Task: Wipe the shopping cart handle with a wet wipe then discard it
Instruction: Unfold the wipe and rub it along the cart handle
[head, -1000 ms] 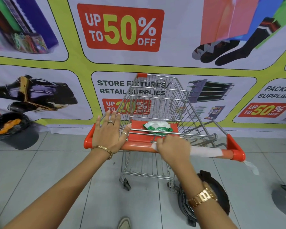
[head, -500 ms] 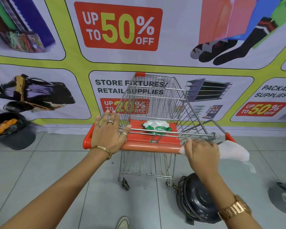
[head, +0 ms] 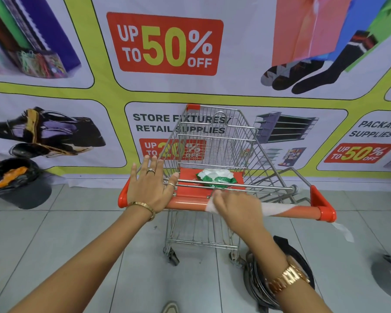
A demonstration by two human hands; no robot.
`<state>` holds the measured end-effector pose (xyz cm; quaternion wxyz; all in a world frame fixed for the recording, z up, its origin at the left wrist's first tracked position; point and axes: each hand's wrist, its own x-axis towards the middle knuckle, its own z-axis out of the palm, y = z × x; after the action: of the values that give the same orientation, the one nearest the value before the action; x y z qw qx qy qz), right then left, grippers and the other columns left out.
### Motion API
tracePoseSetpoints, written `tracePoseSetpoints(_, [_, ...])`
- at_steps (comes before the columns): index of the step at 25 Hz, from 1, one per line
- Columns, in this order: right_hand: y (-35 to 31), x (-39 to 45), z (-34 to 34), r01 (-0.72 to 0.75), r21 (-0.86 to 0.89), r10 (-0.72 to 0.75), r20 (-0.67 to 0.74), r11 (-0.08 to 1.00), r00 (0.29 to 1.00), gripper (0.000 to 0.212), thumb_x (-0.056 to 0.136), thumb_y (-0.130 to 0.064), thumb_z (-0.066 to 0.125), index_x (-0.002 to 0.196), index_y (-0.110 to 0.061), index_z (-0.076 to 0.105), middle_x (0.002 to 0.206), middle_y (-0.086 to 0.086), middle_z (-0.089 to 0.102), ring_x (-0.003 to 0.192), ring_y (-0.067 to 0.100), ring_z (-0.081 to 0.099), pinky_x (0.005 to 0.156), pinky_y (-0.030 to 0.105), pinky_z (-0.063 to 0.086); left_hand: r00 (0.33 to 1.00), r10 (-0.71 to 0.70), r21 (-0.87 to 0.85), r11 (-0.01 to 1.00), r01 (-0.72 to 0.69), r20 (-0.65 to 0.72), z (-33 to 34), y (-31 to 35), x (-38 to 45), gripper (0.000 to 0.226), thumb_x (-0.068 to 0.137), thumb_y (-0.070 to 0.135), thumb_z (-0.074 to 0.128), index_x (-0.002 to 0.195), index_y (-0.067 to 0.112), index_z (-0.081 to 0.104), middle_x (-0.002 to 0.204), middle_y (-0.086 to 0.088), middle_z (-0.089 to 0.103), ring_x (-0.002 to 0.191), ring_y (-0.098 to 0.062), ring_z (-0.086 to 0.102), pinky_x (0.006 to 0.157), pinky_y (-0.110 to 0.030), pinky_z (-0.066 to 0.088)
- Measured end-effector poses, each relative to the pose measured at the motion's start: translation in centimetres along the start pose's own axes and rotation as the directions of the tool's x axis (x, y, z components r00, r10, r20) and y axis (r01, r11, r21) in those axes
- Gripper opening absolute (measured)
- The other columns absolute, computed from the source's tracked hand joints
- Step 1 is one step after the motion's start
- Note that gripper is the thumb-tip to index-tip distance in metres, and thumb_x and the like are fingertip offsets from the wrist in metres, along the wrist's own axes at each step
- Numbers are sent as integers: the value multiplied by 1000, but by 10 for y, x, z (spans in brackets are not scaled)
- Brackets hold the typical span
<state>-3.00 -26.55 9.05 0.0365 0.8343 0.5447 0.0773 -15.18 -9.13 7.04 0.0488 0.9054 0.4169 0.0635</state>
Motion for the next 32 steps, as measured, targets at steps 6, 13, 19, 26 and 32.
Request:
tracePoseSetpoints(6, [17, -8, 17, -410, 315, 455, -81, 856, 887, 23, 86, -33, 34, 75, -15, 43, 54, 7, 63, 48, 23, 48, 62, 34, 36, 1000, 11, 23, 1000, -11, -17, 1, 9, -4, 76, 87, 60, 10, 146, 14, 25, 156, -7, 26, 147, -22, 10, 119, -44, 2])
tracePoseSetpoints(13, [-38, 13, 4, -253, 517, 370, -136, 818, 919, 30, 92, -39, 43, 86, -12, 56, 93, 7, 64, 88, 27, 56, 76, 37, 41, 1000, 20, 17, 1000, -20, -16, -1, 5, -2, 72, 91, 58, 16, 145, 13, 27, 156, -7, 26, 147, -22, 10, 119, -45, 3])
tracePoseSetpoints(19, [-26, -37, 15, -572, 442, 665, -81, 691, 742, 72, 78, -64, 29, 107, -5, 58, 119, 17, 62, 120, 35, 48, 106, 53, 31, 1000, 21, 20, 1000, -21, -17, 0, 10, -3, 78, 87, 62, 9, 146, 14, 27, 156, -7, 26, 147, -22, 10, 119, -45, 2])
tracePoseSetpoints(26, [-54, -10, 13, -340, 466, 444, -133, 817, 886, 46, 86, -42, 31, 88, -14, 67, 84, 9, 70, 81, 30, 59, 87, 43, 39, 1000, -1, -36, 999, 1, -24, -1, 2, -2, 66, 92, 54, 16, 144, 16, 29, 156, -7, 27, 147, -22, 9, 119, -46, 1])
tracePoseSetpoints(32, [-4, -16, 14, -327, 634, 499, -108, 701, 860, 24, 88, -9, 47, 100, -18, 66, 75, 9, 70, 72, 30, 57, 76, 33, 32, 1000, -4, -12, 1000, 4, -28, -2, 4, -2, 75, 86, 57, 9, 143, 14, 32, 154, -6, 31, 147, -22, 12, 119, -47, 2])
